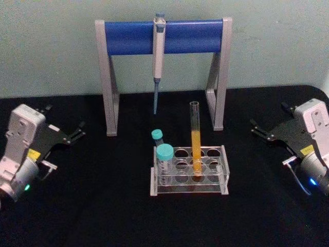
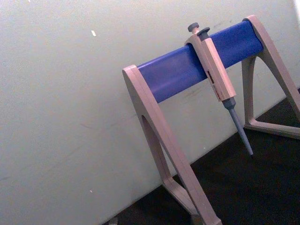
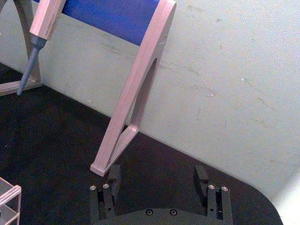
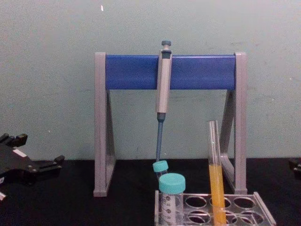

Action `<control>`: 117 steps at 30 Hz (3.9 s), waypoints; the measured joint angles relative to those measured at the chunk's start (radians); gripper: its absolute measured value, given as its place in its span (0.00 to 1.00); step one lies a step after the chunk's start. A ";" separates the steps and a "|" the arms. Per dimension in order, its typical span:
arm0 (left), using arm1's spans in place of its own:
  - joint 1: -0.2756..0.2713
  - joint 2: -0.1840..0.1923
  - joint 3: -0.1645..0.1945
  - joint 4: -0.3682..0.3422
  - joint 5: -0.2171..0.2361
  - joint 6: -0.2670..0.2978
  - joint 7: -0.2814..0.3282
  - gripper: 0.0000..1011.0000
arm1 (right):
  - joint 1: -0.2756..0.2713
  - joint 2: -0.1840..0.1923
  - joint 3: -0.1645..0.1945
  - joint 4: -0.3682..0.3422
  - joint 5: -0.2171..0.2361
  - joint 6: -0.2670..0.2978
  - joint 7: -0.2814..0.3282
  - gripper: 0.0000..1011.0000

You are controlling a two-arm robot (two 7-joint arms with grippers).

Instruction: Pick up the test tube from the test tube rack, shake it, then place it back into the test tube rack.

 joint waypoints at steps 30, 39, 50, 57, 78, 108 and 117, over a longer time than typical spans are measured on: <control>0.000 0.000 0.000 0.000 0.000 0.000 0.000 0.99 | 0.001 0.001 0.000 0.000 0.000 0.000 0.000 0.99; 0.000 0.000 0.000 0.000 0.000 0.000 0.000 0.99 | 0.001 0.001 0.000 0.000 0.000 0.000 0.000 0.99; 0.000 0.000 0.000 0.000 0.000 0.000 0.000 0.99 | 0.001 0.001 0.000 0.000 0.000 0.000 0.000 0.99; 0.000 0.000 0.000 0.000 0.000 0.000 0.000 0.99 | 0.001 0.001 0.000 0.000 0.000 0.000 0.000 0.99; 0.000 0.000 0.000 0.000 0.000 0.000 0.000 0.99 | 0.000 0.001 0.000 0.000 0.000 0.000 0.000 0.99; 0.000 0.000 0.000 0.000 0.000 0.000 0.000 0.99 | -0.047 0.005 0.038 -0.059 0.008 0.027 0.042 0.99; 0.000 0.000 0.000 0.000 0.000 0.000 0.000 0.99 | -0.128 0.018 0.084 -0.173 0.099 0.076 0.124 0.99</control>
